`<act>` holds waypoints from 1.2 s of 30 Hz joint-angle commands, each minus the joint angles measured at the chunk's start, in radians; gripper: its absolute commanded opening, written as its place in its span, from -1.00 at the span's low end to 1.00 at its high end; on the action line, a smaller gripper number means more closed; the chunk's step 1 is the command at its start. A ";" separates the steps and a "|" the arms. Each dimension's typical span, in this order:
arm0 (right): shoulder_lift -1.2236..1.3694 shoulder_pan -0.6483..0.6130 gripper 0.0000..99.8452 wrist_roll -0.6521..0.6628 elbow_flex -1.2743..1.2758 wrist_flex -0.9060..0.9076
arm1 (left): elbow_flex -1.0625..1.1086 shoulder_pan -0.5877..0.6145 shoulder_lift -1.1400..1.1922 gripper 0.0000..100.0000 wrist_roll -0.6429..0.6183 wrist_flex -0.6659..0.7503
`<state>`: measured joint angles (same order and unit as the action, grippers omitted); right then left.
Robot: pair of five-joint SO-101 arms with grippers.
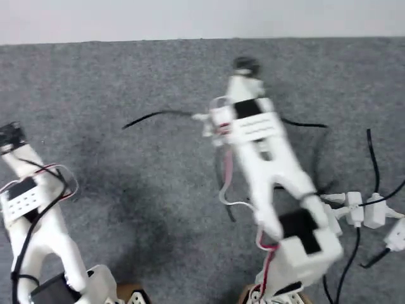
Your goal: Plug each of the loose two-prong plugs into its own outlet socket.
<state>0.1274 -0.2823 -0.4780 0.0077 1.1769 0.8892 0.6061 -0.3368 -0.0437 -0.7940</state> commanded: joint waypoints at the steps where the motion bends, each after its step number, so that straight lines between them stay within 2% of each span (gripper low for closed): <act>1: -0.206 0.180 -0.98 0.014 0.035 0.067 | 0.010 -0.097 -0.012 -0.97 0.068 0.021; 7: -0.404 0.516 -0.98 0.212 0.213 0.119 | 0.047 -0.176 -0.023 -0.97 0.080 0.021; 11: -0.407 0.740 -0.98 0.350 0.358 0.004 | 0.131 -0.198 -0.140 -0.97 0.083 0.028; 14: -0.369 0.832 -0.98 0.411 0.423 -0.108 | 0.240 -0.233 -0.298 -0.97 0.112 0.028; 18: -0.277 0.843 -0.92 0.516 0.428 -0.143 | 0.394 -0.281 -0.528 -0.97 0.133 0.021; 23: -0.208 0.812 -0.51 0.557 0.362 -0.041 | 0.545 -0.282 -0.769 -0.97 0.132 0.018; 25: -0.206 0.794 -0.46 0.563 0.307 0.058 | 0.601 -0.282 -0.858 -0.97 0.132 0.018; 28: -0.206 0.774 -0.60 0.525 0.196 0.209 | 0.668 -0.285 -0.996 -0.97 0.132 0.020; 32: -0.206 0.771 -1.00 0.431 0.074 0.394 | 0.734 -0.292 -1.189 -0.97 0.133 -0.058; 34: -0.208 0.766 -0.94 0.417 0.061 0.469 | 0.754 -0.292 -1.298 -0.97 0.135 -0.127; 36: -0.220 0.745 -0.99 0.419 0.077 0.506 | 0.769 -0.292 -1.410 -0.97 0.135 -0.213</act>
<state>-0.0721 0.4925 -0.0391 0.1335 1.6126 1.6594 0.3222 -1.5950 0.0806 -0.9060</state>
